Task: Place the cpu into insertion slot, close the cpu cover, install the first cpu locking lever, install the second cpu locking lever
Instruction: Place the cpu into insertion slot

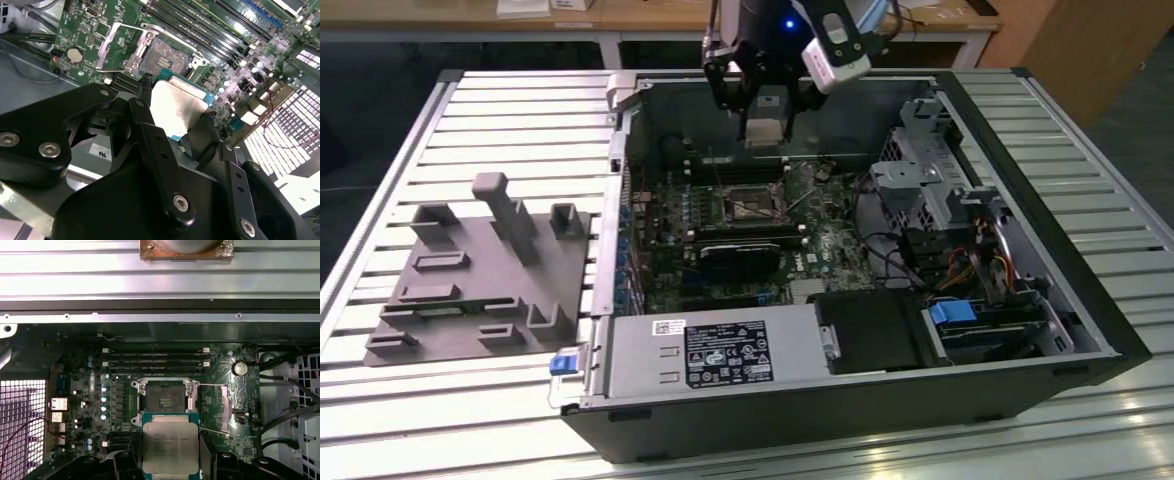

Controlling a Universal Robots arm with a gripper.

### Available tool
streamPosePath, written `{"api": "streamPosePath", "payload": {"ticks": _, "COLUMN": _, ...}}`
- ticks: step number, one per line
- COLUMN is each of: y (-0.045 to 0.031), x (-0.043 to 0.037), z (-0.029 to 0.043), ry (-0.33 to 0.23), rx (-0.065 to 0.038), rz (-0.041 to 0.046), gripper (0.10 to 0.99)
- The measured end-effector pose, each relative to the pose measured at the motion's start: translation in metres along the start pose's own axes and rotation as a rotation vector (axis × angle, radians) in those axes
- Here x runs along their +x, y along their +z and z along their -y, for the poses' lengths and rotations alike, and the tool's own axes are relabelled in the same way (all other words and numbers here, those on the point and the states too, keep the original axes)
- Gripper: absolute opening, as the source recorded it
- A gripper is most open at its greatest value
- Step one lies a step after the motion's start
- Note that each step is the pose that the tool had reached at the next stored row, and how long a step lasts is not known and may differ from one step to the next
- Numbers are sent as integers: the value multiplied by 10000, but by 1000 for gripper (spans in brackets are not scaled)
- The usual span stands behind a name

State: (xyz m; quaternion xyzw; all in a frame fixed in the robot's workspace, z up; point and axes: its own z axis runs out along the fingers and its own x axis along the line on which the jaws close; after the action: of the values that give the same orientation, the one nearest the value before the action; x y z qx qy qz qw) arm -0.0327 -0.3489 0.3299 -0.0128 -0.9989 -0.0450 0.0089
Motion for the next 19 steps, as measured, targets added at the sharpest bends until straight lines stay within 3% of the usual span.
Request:
{"api": "streamPosePath", "payload": {"ticks": 13, "y": 236, "x": -1, "z": 12, "ry": 76, "rx": -5, "rz": 6, "gripper": 537}}
{"api": "streamPosePath", "payload": {"ticks": 19, "y": 325, "x": -2, "z": 16, "ry": 377, "rx": -21, "rz": 33, "gripper": 537}}
